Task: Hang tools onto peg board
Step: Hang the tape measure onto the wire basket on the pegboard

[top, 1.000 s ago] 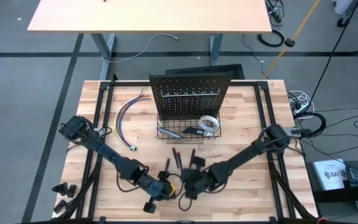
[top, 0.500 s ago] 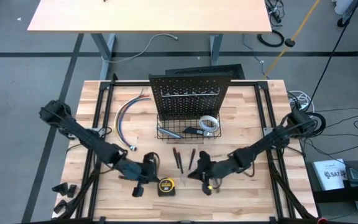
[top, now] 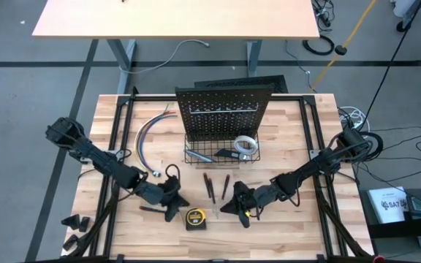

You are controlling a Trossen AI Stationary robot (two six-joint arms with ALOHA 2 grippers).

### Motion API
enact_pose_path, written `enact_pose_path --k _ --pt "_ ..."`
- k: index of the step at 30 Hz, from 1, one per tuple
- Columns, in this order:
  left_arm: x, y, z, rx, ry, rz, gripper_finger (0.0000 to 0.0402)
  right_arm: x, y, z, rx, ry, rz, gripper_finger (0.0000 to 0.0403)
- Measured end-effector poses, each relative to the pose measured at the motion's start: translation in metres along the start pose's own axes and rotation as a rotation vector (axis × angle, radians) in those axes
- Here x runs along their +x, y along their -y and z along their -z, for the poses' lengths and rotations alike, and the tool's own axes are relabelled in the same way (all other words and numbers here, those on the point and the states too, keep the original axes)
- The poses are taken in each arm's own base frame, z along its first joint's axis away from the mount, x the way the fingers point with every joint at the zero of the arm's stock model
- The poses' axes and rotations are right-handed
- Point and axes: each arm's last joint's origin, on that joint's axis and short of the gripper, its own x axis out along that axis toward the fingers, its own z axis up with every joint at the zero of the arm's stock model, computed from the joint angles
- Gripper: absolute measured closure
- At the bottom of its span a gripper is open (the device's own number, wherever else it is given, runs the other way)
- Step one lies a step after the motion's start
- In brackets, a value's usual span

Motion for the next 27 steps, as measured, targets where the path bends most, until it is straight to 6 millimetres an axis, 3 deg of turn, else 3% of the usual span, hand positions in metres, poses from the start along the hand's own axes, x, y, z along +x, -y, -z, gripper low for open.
enact_pose_path --k 4,9,18,27 --pt "0.0 0.004 -0.001 -0.155 -0.072 0.087 0.0392 0.0 0.0 0.0 0.023 0.002 -0.003 0.0403" --pt "0.0 0.003 -0.001 -0.184 -0.086 0.081 0.0383 0.001 0.002 -0.004 0.169 0.016 -0.004 0.0395" --pt "-0.003 0.013 0.014 0.065 -0.139 0.134 0.0326 0.011 -0.002 0.021 0.349 -0.033 -0.029 0.0312" --pt "-0.006 0.019 0.023 0.207 -0.113 0.139 0.0277 0.051 -0.02 0.03 0.43 -0.056 -0.075 0.0224"
